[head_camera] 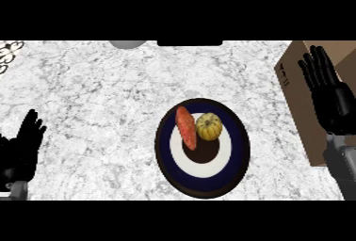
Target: Pick the sweet potato from the plate and place it in the cardboard box
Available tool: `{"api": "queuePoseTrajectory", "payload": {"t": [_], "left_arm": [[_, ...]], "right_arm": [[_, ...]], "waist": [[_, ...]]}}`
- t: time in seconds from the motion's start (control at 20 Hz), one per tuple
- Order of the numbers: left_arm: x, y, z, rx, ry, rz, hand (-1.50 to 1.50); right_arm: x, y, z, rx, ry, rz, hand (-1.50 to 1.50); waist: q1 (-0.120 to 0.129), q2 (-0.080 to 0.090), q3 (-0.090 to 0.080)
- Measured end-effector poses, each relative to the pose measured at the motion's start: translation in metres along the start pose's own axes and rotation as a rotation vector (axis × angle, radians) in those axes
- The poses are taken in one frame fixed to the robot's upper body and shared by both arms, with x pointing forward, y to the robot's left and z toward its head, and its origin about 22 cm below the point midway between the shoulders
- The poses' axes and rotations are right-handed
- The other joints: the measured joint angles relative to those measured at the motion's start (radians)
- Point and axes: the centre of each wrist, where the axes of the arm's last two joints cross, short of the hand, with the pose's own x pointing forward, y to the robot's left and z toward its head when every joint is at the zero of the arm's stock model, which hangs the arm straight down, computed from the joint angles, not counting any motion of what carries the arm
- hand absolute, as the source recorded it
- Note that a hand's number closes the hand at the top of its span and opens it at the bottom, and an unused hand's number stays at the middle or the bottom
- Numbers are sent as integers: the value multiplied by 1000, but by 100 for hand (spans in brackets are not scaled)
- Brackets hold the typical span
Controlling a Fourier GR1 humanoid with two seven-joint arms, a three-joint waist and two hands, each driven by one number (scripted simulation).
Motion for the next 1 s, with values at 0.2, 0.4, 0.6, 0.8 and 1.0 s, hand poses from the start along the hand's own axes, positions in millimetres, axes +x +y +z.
{"api": "queuePoseTrajectory", "payload": {"t": [0.2,0.4,0.6,0.8,1.0], "left_arm": [[28,-19,-2,-147,-191,-74,0],[67,-43,0,-365,-433,-171,0],[79,-56,2,-518,-542,-216,0],[83,-69,-1,-576,-578,-232,0],[82,-74,0,-601,-600,-241,0]], "right_arm": [[27,-2,-21,42,-98,-60,-150],[51,-3,-39,162,-162,15,-150],[30,-2,-39,234,-188,81,-150],[15,-2,-41,333,-281,192,-150],[13,5,-45,439,-348,326,-150]], "waist": [[4,15,0],[-3,24,-1],[15,30,-1],[23,32,0],[26,30,0]]}}
